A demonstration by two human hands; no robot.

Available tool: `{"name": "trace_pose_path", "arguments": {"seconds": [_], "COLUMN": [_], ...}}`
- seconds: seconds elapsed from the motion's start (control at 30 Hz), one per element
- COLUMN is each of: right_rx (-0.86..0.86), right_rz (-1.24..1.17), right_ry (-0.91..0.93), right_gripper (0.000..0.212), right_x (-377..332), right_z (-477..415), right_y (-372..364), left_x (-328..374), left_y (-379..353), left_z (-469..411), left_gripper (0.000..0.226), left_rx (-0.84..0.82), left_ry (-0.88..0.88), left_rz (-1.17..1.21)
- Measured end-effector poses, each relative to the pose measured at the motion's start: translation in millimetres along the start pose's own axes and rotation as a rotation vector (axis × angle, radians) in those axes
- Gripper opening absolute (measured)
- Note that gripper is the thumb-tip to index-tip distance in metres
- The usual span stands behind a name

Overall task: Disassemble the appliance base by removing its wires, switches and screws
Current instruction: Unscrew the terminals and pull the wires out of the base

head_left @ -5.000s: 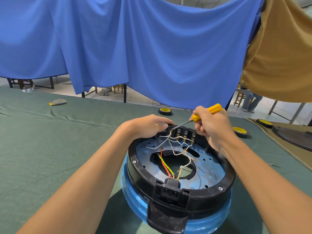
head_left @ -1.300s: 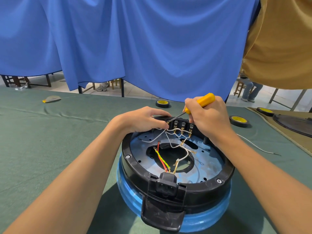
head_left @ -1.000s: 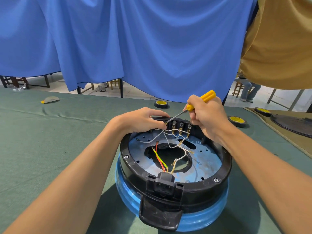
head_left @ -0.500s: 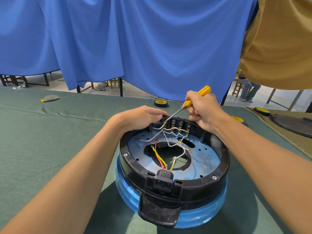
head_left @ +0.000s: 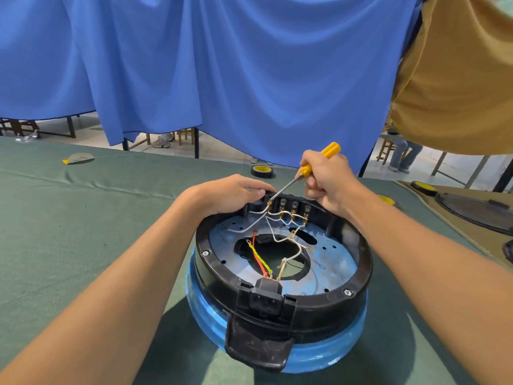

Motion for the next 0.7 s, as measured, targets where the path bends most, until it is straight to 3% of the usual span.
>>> {"name": "trace_pose_path", "arguments": {"seconds": [0.1,0.2,0.4,0.5,0.7], "right_rx": [-0.035,-0.046,-0.083,-0.123,-0.217], "right_rz": [-0.024,-0.03,0.1,0.193,0.121], "right_ry": [-0.124,-0.13,0.225,0.279,-0.053], "right_gripper": [0.025,0.026,0.035,0.036,0.034], "right_x": [6,8,-5,-12,-8], "right_z": [-16,-20,8,10,-32], "right_y": [-3,-7,1,-4,-19], "left_x": [1,0,1,1,1], "left_y": [1,1,0,-1,1], "left_z": [1,2,1,1,2], "left_gripper": [0.032,0.033,0.033,0.033,0.033], "left_rx": [0.004,0.004,-0.002,-0.004,0.011], "left_ry": [0.003,0.006,-0.004,0.003,0.016], "left_rz": [-0.001,0.003,0.006,0.006,-0.011]}}
Point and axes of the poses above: each hand's wrist, its own z-axis away from the middle knuckle, its own y-axis out of the back of the hand, x = y × z, the point moved 6 cm from there along -z, towards the middle knuckle, and after that the axes turned 13 degrees about -x, right-handed, at the moved point
